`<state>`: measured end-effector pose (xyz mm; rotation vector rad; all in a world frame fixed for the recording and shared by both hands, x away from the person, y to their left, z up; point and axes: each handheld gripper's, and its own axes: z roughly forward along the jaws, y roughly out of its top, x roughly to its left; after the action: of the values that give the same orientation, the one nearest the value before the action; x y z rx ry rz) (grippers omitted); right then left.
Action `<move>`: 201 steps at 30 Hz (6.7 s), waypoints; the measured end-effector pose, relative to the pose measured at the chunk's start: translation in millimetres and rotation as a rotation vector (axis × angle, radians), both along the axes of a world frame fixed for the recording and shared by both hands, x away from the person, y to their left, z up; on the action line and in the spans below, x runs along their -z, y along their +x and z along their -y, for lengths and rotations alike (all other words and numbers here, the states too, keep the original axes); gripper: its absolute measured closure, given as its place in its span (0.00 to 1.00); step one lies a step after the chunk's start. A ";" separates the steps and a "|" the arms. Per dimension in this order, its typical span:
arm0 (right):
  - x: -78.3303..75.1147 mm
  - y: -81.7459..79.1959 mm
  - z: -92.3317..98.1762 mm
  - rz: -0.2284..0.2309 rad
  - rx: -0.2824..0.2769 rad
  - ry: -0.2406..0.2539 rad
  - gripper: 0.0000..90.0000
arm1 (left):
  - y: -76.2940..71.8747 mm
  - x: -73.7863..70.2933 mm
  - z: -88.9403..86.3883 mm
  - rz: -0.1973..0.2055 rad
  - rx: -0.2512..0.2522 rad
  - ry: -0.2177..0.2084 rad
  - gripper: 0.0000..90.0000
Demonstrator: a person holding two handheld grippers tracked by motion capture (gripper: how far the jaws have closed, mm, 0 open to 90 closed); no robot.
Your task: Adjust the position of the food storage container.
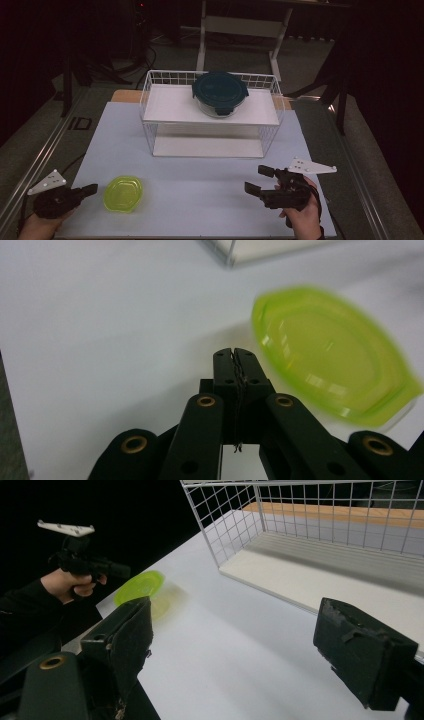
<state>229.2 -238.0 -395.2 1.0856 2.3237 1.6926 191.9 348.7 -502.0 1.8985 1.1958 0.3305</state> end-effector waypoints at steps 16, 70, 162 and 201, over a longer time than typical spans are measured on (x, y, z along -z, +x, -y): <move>3.4 1.2 -0.9 -0.024 -0.012 0.007 0.17 | 3.1 17.2 25.7 -0.070 0.167 0.074 0.98; 4.1 -2.4 11.5 -0.026 0.014 0.019 0.18 | 41.5 26.7 131.1 -0.065 0.364 0.093 0.98; 5.7 -4.7 21.1 -0.037 0.027 0.039 0.18 | 54.5 21.6 275.3 -0.028 0.587 0.068 0.98; 7.4 -6.1 21.4 -0.039 0.027 0.041 0.18 | 82.1 29.6 267.6 -0.043 0.453 0.068 0.98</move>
<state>223.1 -259.4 -402.7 1.1619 2.2959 1.7323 274.1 81.1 -531.7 2.1774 0.7552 0.0845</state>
